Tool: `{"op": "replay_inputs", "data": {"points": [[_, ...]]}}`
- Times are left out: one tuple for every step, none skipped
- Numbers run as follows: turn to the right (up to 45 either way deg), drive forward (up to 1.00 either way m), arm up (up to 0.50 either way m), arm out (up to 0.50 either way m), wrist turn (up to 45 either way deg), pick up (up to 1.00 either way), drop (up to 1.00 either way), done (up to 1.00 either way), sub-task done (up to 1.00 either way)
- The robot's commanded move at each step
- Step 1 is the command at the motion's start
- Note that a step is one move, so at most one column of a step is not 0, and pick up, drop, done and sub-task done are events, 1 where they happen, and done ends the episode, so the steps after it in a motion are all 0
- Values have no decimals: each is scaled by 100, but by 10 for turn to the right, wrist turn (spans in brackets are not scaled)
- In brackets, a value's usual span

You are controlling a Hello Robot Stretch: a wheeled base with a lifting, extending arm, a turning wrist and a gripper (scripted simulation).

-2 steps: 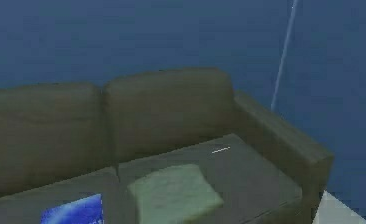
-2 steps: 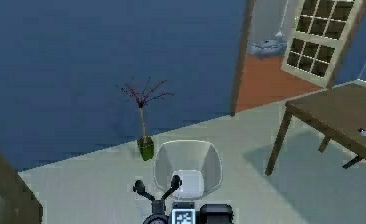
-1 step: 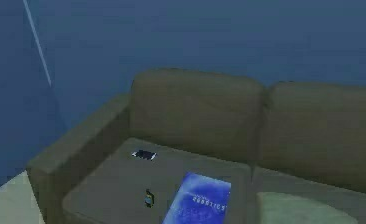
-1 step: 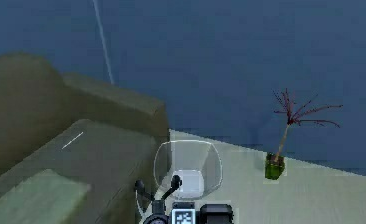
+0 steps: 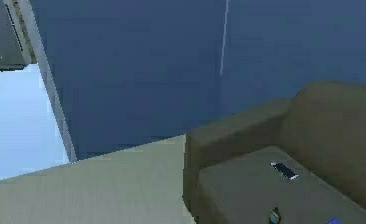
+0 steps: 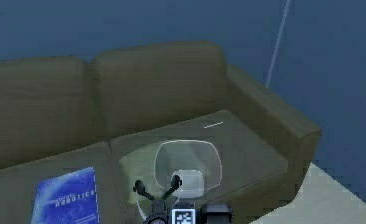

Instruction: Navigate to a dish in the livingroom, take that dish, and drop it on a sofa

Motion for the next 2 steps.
{"op": "replay_inputs", "data": {"points": [[-360,0,0,0,0,0,0,0,0],[0,0,0,44,0,0,0,0,0]]}}
